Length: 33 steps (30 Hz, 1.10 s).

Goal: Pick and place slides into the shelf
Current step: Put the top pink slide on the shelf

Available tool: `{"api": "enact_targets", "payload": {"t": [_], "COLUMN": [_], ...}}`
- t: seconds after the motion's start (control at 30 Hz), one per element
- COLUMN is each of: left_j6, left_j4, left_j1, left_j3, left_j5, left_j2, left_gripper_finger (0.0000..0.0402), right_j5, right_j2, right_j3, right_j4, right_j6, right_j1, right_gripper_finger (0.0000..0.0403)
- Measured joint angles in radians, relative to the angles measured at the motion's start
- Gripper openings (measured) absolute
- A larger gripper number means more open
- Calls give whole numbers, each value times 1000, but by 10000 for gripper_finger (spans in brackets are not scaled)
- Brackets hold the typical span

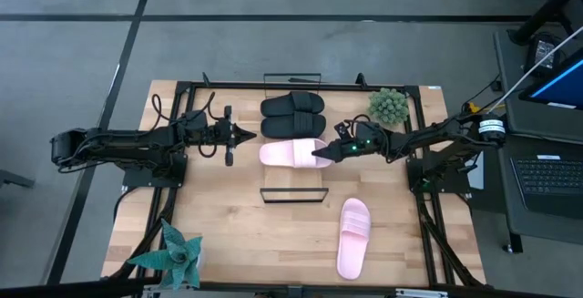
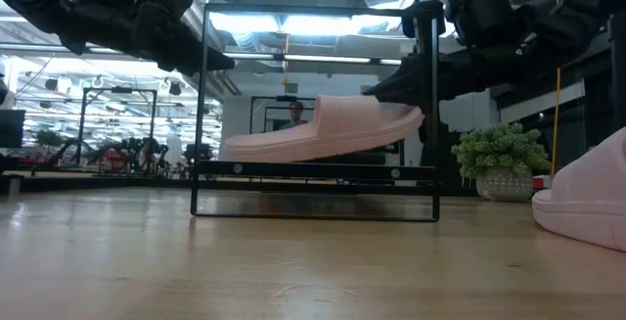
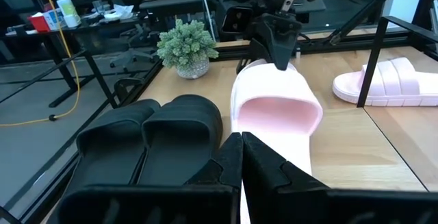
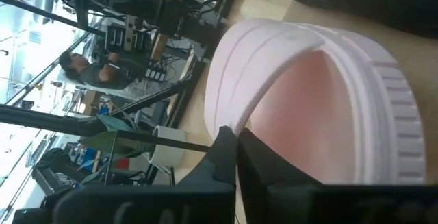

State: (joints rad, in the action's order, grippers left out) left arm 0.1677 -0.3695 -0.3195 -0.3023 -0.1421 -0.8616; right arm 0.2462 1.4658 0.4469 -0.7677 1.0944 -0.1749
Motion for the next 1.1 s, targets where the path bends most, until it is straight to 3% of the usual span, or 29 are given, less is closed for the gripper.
{"api": "enact_targets", "payload": {"t": [1.1], "left_j6": [1], "left_j4": [2], "left_j1": [0], "left_j3": [0], "left_j5": [0], "left_j2": [0], "left_gripper_finger": [0], "right_j5": [-6], "right_j2": [26], "right_j3": [1], "right_j4": [0], "right_j6": [0], "right_j1": [-64], "right_gripper_finger": [1]}}
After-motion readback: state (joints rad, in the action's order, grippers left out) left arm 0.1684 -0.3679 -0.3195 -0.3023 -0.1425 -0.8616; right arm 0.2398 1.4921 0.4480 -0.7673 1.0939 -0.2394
